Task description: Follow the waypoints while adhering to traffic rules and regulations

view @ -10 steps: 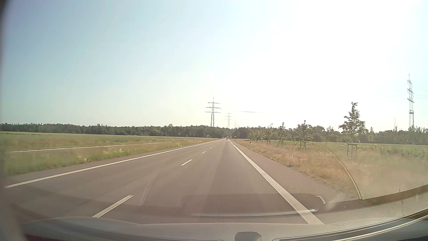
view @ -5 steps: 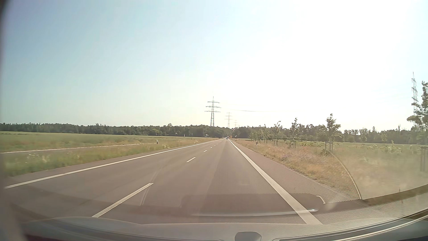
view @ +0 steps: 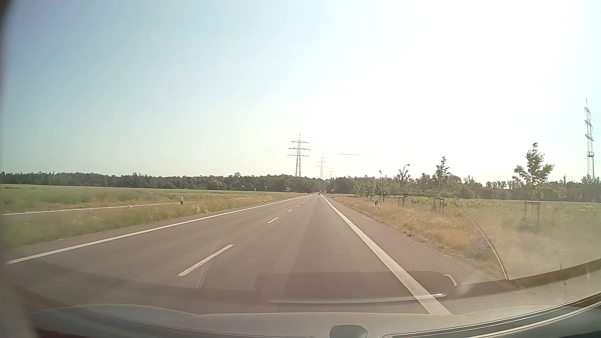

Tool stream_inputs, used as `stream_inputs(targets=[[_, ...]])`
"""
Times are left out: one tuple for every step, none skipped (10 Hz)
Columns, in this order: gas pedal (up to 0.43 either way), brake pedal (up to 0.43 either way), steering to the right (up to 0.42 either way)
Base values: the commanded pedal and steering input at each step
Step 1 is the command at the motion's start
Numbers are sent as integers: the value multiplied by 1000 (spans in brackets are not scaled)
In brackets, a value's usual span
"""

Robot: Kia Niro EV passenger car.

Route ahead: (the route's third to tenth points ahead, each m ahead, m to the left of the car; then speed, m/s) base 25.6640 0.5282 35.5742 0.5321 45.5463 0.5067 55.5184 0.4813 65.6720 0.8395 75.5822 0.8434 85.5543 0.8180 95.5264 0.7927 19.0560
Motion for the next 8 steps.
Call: stream_inputs(targets=[[79,18,1],[79,18,1],[79,18,1],[79,18,1],[79,18,1],[79,18,1],[79,18,1],[79,18,1]])
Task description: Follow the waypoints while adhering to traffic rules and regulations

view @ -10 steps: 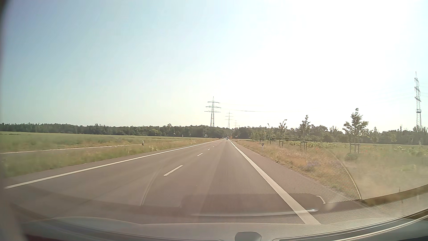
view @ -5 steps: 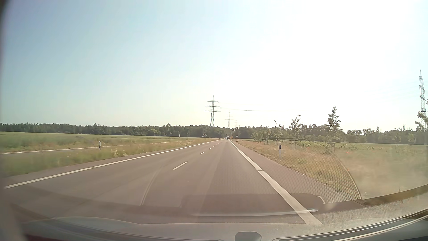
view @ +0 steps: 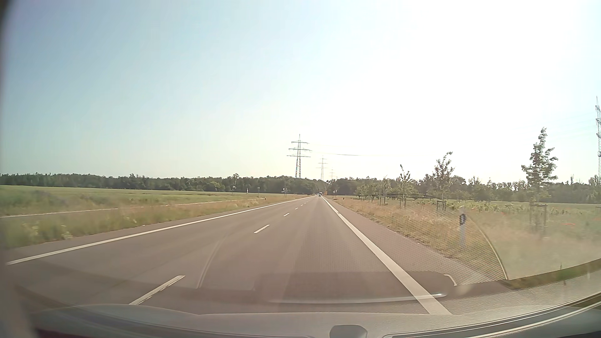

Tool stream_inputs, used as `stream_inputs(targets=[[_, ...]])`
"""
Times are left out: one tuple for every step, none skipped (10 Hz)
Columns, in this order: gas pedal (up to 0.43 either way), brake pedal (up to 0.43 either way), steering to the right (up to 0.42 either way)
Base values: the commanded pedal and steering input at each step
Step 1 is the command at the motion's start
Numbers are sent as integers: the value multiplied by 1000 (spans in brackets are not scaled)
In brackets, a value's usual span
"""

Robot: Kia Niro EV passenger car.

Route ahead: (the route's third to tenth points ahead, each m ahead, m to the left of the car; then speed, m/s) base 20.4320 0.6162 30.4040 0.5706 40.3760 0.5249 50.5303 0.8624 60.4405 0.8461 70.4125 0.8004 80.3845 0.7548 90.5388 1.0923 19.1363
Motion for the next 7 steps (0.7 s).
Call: stream_inputs(targets=[[79,18,1],[79,18,1],[79,18,2],[79,18,1],[79,18,1],[79,18,1],[79,18,1]])
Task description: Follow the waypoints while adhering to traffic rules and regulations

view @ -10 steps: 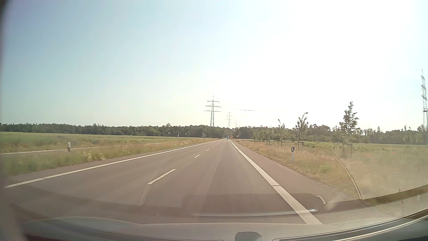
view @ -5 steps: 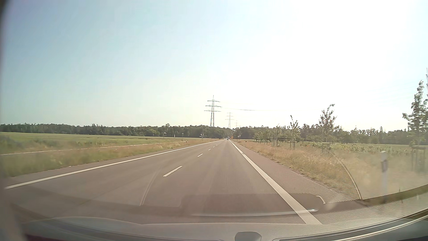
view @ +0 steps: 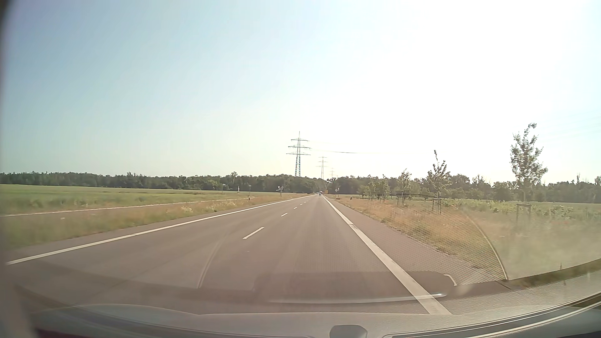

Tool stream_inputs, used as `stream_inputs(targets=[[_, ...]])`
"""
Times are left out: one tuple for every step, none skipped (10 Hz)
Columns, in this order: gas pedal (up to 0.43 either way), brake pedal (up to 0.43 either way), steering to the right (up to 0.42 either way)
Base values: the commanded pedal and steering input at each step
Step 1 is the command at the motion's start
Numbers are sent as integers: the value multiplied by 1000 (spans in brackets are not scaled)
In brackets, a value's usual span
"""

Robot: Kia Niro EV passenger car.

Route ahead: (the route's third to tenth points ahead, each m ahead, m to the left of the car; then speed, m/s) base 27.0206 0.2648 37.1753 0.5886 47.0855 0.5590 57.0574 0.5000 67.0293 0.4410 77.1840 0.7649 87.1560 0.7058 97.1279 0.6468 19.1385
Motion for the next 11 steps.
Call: stream_inputs(targets=[[79,18,1],[79,18,1],[79,18,1],[79,12,1],[79,18,1],[79,12,2],[79,12,2],[79,18,2],[79,12,2],[79,18,2],[79,18,2]])
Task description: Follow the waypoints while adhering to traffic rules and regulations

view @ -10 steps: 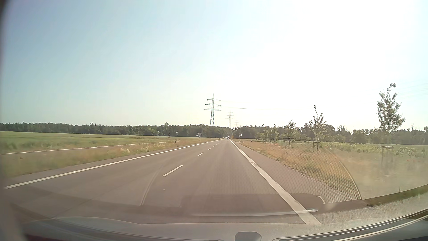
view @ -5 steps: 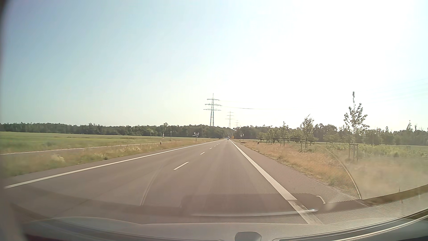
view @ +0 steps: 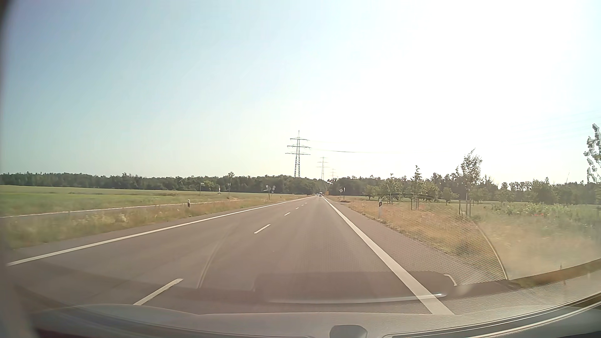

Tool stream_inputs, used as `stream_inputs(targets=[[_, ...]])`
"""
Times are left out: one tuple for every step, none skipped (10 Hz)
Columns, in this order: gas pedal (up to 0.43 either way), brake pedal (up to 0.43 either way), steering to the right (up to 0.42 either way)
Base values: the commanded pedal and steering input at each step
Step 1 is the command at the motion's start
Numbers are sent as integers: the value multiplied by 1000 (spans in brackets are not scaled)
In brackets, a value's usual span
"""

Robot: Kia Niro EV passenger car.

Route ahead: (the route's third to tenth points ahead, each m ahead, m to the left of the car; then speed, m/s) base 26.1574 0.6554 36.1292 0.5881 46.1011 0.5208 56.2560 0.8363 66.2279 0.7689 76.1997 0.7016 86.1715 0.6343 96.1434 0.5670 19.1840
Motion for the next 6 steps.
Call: stream_inputs(targets=[[79,18,2],[79,18,2],[79,18,2],[79,18,2],[79,18,2],[79,18,2]])
